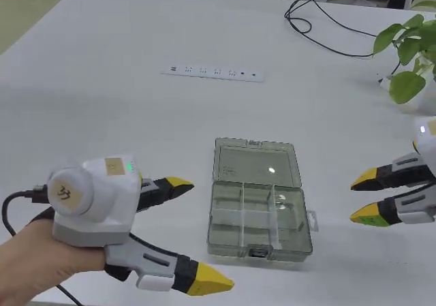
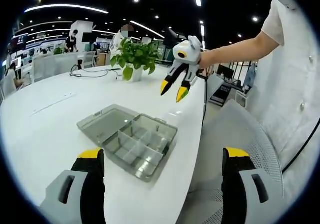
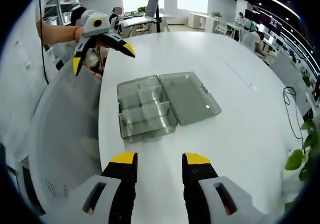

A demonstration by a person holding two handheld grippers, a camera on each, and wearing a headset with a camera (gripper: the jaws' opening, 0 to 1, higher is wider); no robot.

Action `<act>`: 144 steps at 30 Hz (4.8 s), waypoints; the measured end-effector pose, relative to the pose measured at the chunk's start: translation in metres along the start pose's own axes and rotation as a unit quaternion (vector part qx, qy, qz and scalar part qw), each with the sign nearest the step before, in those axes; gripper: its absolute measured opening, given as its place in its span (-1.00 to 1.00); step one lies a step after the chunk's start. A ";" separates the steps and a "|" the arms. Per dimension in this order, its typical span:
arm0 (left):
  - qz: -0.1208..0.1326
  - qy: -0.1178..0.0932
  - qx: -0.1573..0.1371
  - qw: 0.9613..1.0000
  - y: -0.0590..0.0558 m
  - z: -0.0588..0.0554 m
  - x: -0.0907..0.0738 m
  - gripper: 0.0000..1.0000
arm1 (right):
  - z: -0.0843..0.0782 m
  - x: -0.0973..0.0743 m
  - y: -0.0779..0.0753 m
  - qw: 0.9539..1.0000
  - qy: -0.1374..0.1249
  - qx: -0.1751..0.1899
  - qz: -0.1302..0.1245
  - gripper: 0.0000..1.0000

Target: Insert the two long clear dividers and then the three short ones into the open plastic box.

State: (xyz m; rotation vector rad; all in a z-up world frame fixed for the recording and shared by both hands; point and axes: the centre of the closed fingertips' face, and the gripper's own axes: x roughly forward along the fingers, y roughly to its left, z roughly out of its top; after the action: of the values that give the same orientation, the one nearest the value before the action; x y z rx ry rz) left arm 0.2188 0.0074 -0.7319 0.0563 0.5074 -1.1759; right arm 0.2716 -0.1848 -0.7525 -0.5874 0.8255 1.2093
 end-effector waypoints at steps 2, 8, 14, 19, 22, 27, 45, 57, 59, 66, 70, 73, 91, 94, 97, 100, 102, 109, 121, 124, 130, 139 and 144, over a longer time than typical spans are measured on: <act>0.000 0.000 -0.001 1.000 0.000 0.000 0.000 1.00 | -0.008 -0.002 0.000 1.000 0.010 -0.002 0.002 -0.20; 0.001 0.001 -0.001 1.000 0.001 0.000 -0.001 1.00 | -0.030 -0.009 -0.003 0.999 0.035 -0.011 0.007 -0.12; 0.002 0.002 -0.002 1.000 0.002 0.001 -0.002 1.00 | -0.056 -0.008 -0.003 0.997 0.074 -0.024 0.022 0.01; 0.004 0.003 -0.003 1.000 0.003 0.000 -0.003 1.00 | -0.075 -0.004 -0.003 0.993 0.105 -0.041 0.031 0.07; 0.004 0.005 -0.003 1.000 0.003 -0.001 -0.003 1.00 | -0.085 -0.001 -0.004 0.990 0.125 -0.055 0.035 0.09; 0.004 0.006 -0.005 1.000 0.003 -0.002 -0.004 1.00 | -0.104 0.006 -0.003 0.984 0.157 -0.077 0.044 0.10; 0.003 0.009 -0.008 1.000 0.003 -0.003 -0.004 0.99 | -0.140 0.014 -0.010 0.973 0.205 -0.096 0.037 -0.06; 0.005 0.010 -0.011 1.000 0.004 -0.004 -0.006 0.98 | -0.140 0.015 -0.014 0.972 0.208 -0.106 0.025 -0.13; 0.005 0.009 -0.010 1.000 0.004 -0.004 -0.006 0.98 | -0.140 0.015 -0.014 0.972 0.208 -0.106 0.025 -0.13; 0.005 0.010 -0.010 1.000 0.004 -0.005 -0.006 0.98 | -0.139 0.015 -0.014 0.971 0.211 -0.107 0.024 -0.31; 0.006 0.010 -0.010 1.000 0.004 -0.005 -0.007 0.97 | -0.139 0.015 -0.014 0.971 0.212 -0.108 0.023 -0.34; 0.006 0.010 -0.010 1.000 0.004 -0.005 -0.008 0.97 | -0.139 0.015 -0.014 0.971 0.213 -0.111 0.022 -0.34; 0.009 -0.012 -0.025 1.000 0.009 0.020 -0.006 0.93 | -0.072 -0.005 -0.013 0.976 0.157 -0.146 -0.037 -0.34; 0.010 -0.020 -0.029 0.999 0.010 0.027 -0.004 0.92 | -0.054 -0.010 -0.010 0.975 0.149 -0.155 -0.048 -0.35; 0.010 -0.027 -0.043 0.999 0.011 0.034 -0.001 0.87 | -0.035 -0.015 -0.007 0.973 0.141 -0.173 -0.060 -0.35; 0.010 -0.041 -0.067 0.997 0.010 0.045 0.003 0.81 | -0.010 -0.020 -0.003 0.974 0.120 -0.180 -0.069 -0.35; 0.010 -0.049 -0.085 0.995 0.010 0.051 0.005 0.78 | 0.000 -0.022 0.000 0.974 0.111 -0.183 -0.073 -0.35; 0.001 -0.092 -0.138 0.986 0.007 0.077 0.012 0.61 | 0.030 -0.025 0.002 0.974 0.082 -0.195 -0.083 -0.35; -0.035 -0.110 -0.238 0.964 -0.010 0.095 0.028 0.24 | 0.080 -0.027 0.026 0.973 0.053 -0.203 -0.095 -0.35; -0.049 -0.104 -0.270 0.956 -0.018 0.097 0.035 0.12 | 0.091 -0.027 0.036 0.974 0.046 -0.203 -0.094 -0.35; -0.062 -0.103 -0.306 0.944 -0.026 0.100 0.047 -0.12 | 0.103 -0.022 0.048 0.972 0.044 -0.210 -0.093 -0.35; -0.077 -0.095 -0.348 0.930 -0.040 0.096 0.059 -0.49 | 0.118 -0.020 0.064 0.974 0.033 -0.207 -0.088 -0.35; -0.079 -0.093 -0.355 0.927 -0.040 0.094 0.061 -0.65 | 0.122 -0.021 0.067 0.974 0.030 -0.206 -0.087 -0.35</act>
State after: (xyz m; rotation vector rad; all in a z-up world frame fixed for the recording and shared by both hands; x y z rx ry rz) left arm 0.2337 -0.0897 -0.6645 -0.7266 0.7529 -1.0783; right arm 0.2330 -0.0837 -0.6617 -1.0175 0.5582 1.2108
